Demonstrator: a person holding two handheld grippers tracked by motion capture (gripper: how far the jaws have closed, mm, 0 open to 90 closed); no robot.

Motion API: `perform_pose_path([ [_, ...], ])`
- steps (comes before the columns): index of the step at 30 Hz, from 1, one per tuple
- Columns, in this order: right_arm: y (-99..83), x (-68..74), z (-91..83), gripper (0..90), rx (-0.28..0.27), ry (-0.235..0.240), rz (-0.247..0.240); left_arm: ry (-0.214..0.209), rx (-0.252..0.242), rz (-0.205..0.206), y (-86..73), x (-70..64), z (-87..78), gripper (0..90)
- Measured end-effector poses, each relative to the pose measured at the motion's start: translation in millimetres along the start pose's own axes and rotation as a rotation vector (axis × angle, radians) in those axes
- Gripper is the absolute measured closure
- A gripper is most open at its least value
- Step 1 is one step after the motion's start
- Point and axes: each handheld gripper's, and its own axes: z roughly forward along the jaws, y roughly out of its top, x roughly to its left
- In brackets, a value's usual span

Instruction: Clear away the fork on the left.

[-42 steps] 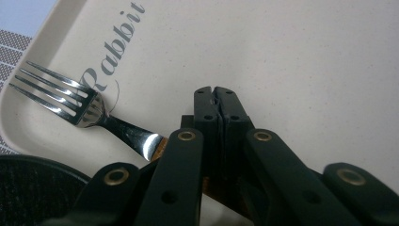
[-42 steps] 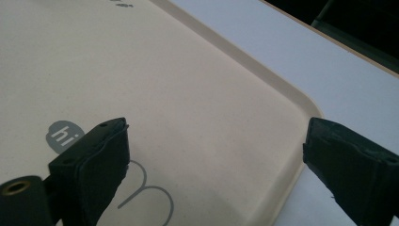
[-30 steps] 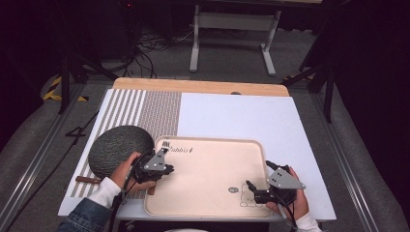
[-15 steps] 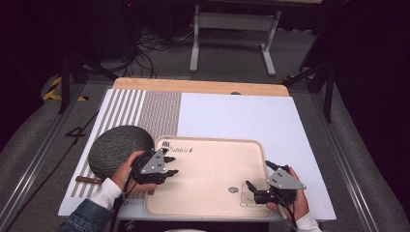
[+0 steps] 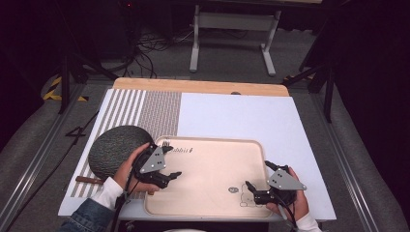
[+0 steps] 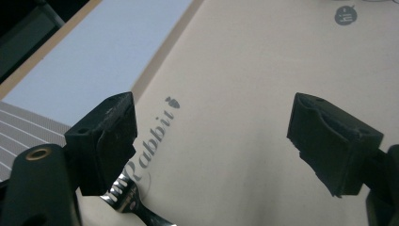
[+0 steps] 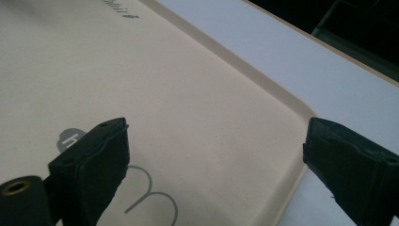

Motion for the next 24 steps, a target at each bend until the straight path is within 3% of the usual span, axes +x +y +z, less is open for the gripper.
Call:
perform_pose_path([
  [9,0.6,0.8,-0.9,8.5,-0.003,0.003,-0.001,-0.006,-0.060,0.049,12.3,0.2,-2.2,13.3],
  [15,2.2,1.6,-2.1,8.5,-0.011,0.005,-0.004,0.024,-0.100,0.066,15.1,2.5,-12.6,11.5],
  [24,4.3,3.0,-4.3,8.5,-0.034,0.013,-0.014,0.064,-0.131,0.054,10.7,8.6,-28.9,10.3],
])
